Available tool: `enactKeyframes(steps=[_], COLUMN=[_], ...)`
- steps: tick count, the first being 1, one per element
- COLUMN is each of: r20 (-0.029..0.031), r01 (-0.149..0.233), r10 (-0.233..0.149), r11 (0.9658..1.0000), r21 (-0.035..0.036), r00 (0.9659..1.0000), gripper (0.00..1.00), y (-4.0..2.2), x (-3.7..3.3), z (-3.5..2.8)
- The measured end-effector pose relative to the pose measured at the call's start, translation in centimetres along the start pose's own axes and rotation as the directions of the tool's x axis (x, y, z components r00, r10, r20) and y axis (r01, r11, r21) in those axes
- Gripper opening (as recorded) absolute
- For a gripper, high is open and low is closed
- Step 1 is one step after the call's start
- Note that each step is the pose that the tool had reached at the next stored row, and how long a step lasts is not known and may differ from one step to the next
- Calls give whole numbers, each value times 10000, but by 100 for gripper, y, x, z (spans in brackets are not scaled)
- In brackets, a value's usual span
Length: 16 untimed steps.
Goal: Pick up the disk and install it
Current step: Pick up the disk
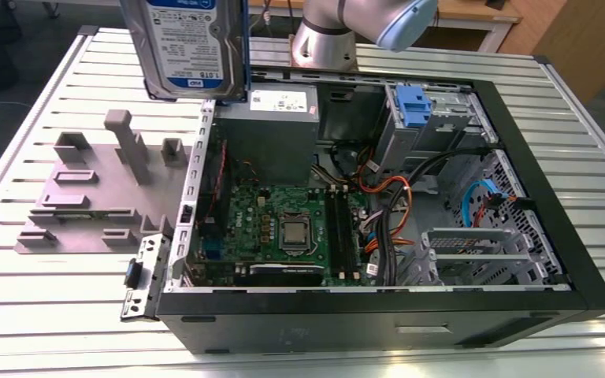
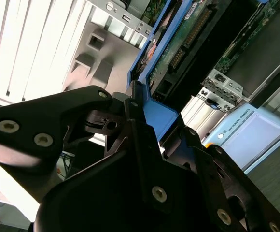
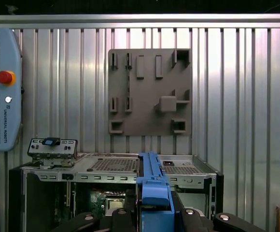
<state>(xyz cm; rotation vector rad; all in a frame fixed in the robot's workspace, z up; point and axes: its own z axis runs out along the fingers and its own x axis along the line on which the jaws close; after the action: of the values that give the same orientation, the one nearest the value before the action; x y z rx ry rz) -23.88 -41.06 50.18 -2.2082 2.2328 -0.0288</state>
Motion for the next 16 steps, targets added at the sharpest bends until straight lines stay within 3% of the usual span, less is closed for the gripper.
enactKeyframes(steps=[16], r20=[0], r01=[1], r10=[-1], r11=[10000], r21=[0], r00=[10000], gripper=[36], y=[-88], x=[15], z=[2])
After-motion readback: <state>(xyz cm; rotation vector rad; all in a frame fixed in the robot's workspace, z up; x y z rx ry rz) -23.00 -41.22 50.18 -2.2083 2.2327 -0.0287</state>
